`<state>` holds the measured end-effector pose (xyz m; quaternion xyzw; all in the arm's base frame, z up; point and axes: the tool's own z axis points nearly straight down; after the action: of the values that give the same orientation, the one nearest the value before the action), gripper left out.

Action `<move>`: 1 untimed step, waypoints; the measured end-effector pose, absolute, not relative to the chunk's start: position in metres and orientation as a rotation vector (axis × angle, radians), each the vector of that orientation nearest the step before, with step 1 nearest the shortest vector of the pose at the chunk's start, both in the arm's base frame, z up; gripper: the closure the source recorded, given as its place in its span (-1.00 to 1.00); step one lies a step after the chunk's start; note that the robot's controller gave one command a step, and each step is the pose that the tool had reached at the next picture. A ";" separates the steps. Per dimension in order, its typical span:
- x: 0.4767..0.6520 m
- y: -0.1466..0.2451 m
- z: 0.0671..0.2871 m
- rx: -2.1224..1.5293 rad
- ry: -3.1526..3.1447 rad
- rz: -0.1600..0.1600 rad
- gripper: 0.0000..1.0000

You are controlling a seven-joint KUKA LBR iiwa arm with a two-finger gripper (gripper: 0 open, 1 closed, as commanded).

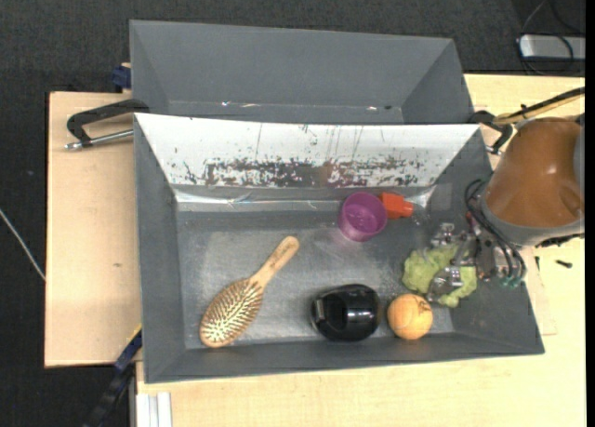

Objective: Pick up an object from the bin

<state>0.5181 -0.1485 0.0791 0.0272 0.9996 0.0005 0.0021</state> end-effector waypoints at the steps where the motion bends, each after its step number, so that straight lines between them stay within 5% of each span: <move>1: 0.517 -0.148 0.087 0.086 3.141 0.003 1.00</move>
Offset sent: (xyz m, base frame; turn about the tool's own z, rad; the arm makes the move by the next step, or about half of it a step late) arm 0.0002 0.0000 0.0740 0.0000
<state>0.5172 -0.1483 0.0872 0.0273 0.9996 0.0008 -0.0001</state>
